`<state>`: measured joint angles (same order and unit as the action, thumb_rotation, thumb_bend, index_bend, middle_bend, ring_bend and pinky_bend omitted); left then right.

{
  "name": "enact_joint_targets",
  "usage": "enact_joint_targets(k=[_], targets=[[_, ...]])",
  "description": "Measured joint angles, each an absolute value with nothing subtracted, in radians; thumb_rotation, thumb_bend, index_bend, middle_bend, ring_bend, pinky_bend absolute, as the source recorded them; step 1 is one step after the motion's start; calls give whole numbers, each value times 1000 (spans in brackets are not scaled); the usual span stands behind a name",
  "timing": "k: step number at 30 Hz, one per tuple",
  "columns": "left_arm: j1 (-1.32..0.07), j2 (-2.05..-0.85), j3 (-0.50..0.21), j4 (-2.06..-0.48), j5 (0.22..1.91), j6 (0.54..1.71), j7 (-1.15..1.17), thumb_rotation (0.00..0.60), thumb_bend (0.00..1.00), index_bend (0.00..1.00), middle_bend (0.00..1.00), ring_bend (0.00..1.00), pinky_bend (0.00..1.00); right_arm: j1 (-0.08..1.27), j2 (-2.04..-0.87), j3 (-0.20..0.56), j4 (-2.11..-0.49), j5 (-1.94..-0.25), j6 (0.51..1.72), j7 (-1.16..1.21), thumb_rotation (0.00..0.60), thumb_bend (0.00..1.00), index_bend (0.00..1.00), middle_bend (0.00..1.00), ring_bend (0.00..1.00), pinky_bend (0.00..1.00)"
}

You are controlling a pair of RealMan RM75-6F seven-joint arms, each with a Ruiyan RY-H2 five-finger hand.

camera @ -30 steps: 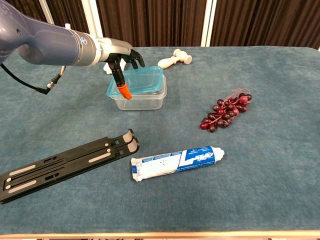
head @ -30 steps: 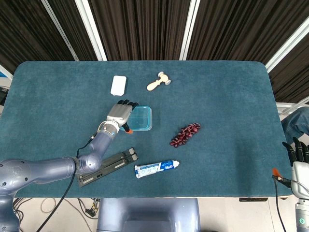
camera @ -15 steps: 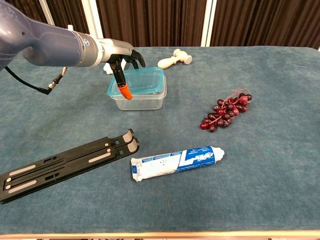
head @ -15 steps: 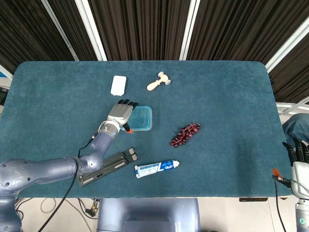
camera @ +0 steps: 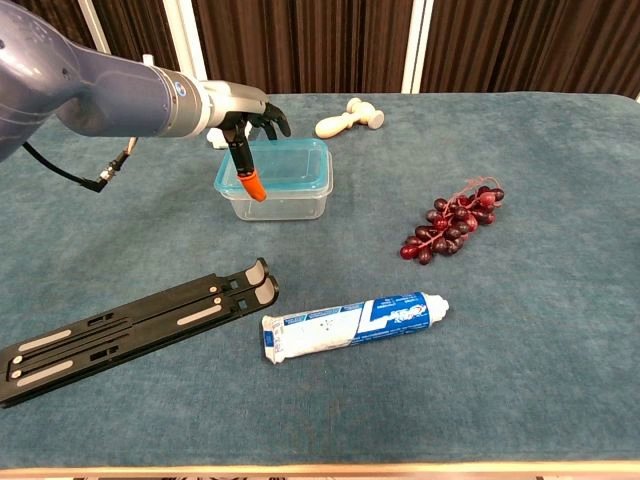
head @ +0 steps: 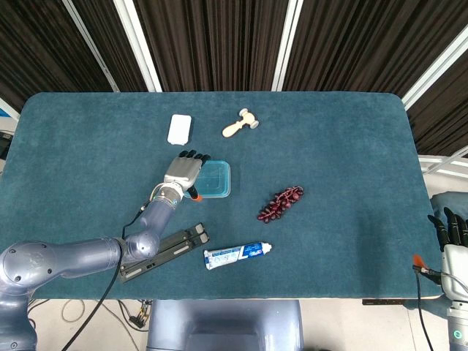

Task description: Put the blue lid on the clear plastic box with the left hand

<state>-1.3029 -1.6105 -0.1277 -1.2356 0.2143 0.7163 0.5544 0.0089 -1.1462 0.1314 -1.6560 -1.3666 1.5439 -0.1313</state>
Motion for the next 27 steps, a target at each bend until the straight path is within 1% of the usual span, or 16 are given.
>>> enact_joint_targets(k=[27], targets=[[-1295, -1629, -142, -1227, 203, 718, 581, 600, 271, 135, 331, 0, 47, 8, -1145, 132, -1660, -1360, 1542, -132, 600, 291, 166, 40, 21, 0]])
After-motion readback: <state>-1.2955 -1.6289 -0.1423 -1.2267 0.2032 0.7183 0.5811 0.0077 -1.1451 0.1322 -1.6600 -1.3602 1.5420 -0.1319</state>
